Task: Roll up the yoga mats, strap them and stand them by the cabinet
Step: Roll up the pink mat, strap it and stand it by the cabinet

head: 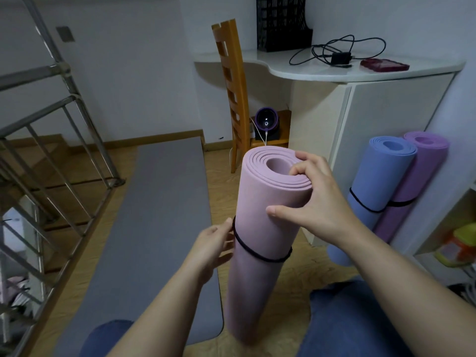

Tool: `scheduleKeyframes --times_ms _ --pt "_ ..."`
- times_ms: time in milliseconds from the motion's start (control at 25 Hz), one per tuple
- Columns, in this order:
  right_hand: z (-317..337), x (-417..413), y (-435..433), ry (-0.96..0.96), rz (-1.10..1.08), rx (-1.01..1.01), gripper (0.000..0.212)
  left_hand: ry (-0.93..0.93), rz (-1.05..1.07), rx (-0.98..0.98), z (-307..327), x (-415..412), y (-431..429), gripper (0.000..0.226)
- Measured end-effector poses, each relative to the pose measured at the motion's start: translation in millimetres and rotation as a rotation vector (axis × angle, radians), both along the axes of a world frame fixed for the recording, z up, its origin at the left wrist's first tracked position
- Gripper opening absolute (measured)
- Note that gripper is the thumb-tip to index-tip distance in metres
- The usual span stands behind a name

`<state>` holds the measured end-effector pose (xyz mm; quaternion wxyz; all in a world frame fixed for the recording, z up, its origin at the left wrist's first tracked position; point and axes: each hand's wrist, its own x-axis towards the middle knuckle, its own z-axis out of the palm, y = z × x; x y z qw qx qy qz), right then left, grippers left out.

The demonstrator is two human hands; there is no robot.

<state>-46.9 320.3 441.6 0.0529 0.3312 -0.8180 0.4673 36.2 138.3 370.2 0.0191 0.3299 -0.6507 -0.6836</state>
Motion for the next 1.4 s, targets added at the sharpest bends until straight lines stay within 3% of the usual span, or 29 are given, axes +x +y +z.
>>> scheduleKeyframes --times_ms 200,280,400,520,600,760,880,1000,1160,1280,1400 --pt "-3 10 -13 0.148 -0.013 -0.032 0.05 0.057 -0.003 0.056 -3 -6 5 0.03" --pt "-3 13 -20 0.262 0.006 -0.034 0.049 0.011 -0.072 -0.093 -10 -10 5 0.027" --pt "0 13 -24 0.358 0.055 -0.019 0.048 -0.146 -0.253 -0.478 -35 -13 8 0.028" --pt "6 11 -15 0.284 0.035 -0.064 0.051 -0.257 -0.333 -0.645 -65 -11 3 0.036" --pt "8 11 -10 0.208 -0.016 -0.123 0.05 -0.386 -0.341 -0.735 -77 -5 -6 0.029" --pt "12 15 -16 0.163 -0.046 -0.206 0.05 -0.523 -0.306 -0.715 -93 9 -25 0.029" --pt "20 13 -26 0.199 -0.02 -0.165 0.05 -0.367 -0.289 -0.693 -92 11 -27 0.032" --pt "24 3 -27 0.218 -0.011 -0.115 0.049 -0.105 -0.197 -0.621 -77 6 -14 0.014" --pt "13 -2 -22 0.225 0.013 -0.058 0.048 0.401 -0.002 -0.482 -30 2 10 0.064" --pt "3 -3 -20 0.197 0.037 -0.029 0.048 0.662 -0.012 -0.79 12 9 15 0.081" --pt "-4 -1 -18 0.158 0.089 -0.02 0.047 0.642 -0.313 -1.196 46 11 14 0.074"
